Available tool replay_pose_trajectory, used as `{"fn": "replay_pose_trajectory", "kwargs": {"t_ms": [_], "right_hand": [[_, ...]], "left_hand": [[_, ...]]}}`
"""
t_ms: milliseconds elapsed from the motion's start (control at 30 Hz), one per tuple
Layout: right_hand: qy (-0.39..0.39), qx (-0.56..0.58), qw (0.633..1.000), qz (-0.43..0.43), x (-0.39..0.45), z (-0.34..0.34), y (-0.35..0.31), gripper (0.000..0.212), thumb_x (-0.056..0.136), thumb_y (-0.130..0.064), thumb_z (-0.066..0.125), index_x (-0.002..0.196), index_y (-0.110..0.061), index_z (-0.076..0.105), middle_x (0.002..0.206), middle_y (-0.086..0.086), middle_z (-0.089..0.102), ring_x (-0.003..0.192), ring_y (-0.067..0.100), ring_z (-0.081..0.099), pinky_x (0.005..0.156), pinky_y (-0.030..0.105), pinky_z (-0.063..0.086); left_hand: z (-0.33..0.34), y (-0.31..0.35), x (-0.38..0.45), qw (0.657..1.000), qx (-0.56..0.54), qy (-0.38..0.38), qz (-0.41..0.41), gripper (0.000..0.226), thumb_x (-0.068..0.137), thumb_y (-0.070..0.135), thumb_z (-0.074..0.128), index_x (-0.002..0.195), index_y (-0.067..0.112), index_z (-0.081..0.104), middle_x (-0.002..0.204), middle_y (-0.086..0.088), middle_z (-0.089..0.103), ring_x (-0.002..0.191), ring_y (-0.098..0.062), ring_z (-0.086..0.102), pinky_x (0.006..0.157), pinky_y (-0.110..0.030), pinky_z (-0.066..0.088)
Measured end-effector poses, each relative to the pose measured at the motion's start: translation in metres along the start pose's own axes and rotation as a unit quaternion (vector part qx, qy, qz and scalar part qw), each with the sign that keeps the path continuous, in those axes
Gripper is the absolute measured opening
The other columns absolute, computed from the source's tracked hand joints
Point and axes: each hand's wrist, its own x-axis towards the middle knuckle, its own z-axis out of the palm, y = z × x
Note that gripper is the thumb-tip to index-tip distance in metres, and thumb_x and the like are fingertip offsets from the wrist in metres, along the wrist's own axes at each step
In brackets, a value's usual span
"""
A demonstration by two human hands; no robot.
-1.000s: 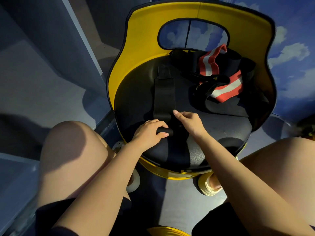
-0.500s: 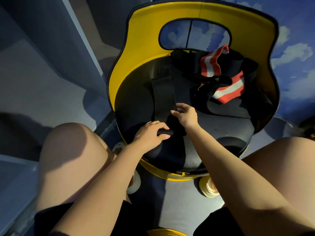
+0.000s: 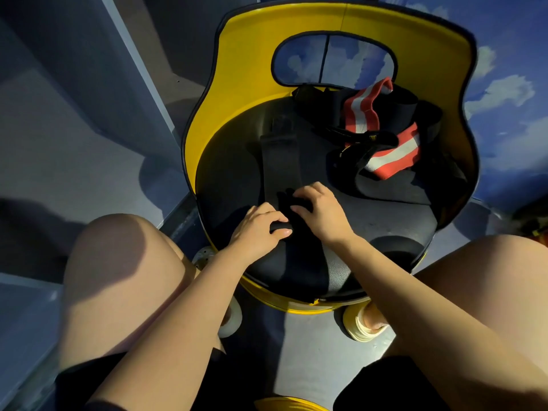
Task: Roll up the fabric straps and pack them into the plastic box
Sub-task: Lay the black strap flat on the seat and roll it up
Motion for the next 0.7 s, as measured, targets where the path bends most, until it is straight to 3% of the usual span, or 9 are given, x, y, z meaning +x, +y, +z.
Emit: {"fn": "replay_pose_trajectory", "kwargs": {"t_ms": [100,200,367,567,700], "right_hand": [[-0.075,-0.033,0.995,-0.055,-0.015,-0.016,0.003,0.027,0.087,-0.024,0.064,0.112,-0.013,0.064,0.107,0.004,0.060,0.103,0.021,0.057,0.086,0.036,0.048],[-0.125,-0.035,0.988,-0.086,-0.030,-0.023,0.008,0.037,0.084,-0.028,0.068,0.118,-0.014,0.062,0.114,0.003,0.059,0.107,0.019,0.055,0.091,0.033,0.047],[-0.102,-0.083,0.983,-0.132,-0.044,-0.014,0.017,0.045,0.082,-0.015,0.069,0.124,-0.010,0.056,0.121,0.007,0.057,0.109,0.027,0.054,0.093,0.036,0.047],[-0.100,-0.035,0.990,-0.093,-0.037,-0.014,0.014,0.040,0.084,-0.011,0.066,0.123,-0.008,0.059,0.123,0.009,0.057,0.115,0.025,0.053,0.100,0.024,0.036],[-0.127,-0.012,0.990,-0.056,-0.030,-0.017,0.011,0.041,0.086,-0.012,0.064,0.126,-0.008,0.057,0.124,0.010,0.056,0.118,0.022,0.050,0.099,0.012,0.027]], "left_hand": [[0.000,-0.001,0.002,1.000,-0.007,0.000,-0.010,0.030,0.090,0.034,0.058,0.117,0.021,0.060,0.115,0.004,0.048,0.116,-0.016,0.041,0.092,-0.030,0.038],[-0.001,-0.001,0.004,1.000,-0.019,-0.003,-0.020,0.031,0.091,0.034,0.058,0.119,0.021,0.060,0.113,0.004,0.048,0.115,-0.015,0.044,0.089,-0.027,0.038],[0.000,0.000,0.006,0.999,-0.038,0.012,-0.025,0.019,0.091,0.032,0.056,0.109,0.027,0.059,0.103,0.011,0.046,0.111,-0.014,0.046,0.080,-0.027,0.038],[0.004,-0.001,0.001,0.999,0.014,0.036,-0.020,0.027,0.093,0.039,0.050,0.117,0.027,0.054,0.121,0.003,0.047,0.116,-0.018,0.044,0.081,-0.031,0.043],[0.005,-0.001,-0.005,0.994,0.098,0.054,-0.001,0.041,0.088,0.041,0.058,0.126,0.031,0.047,0.129,0.005,0.041,0.121,-0.019,0.037,0.089,-0.035,0.043]]}}
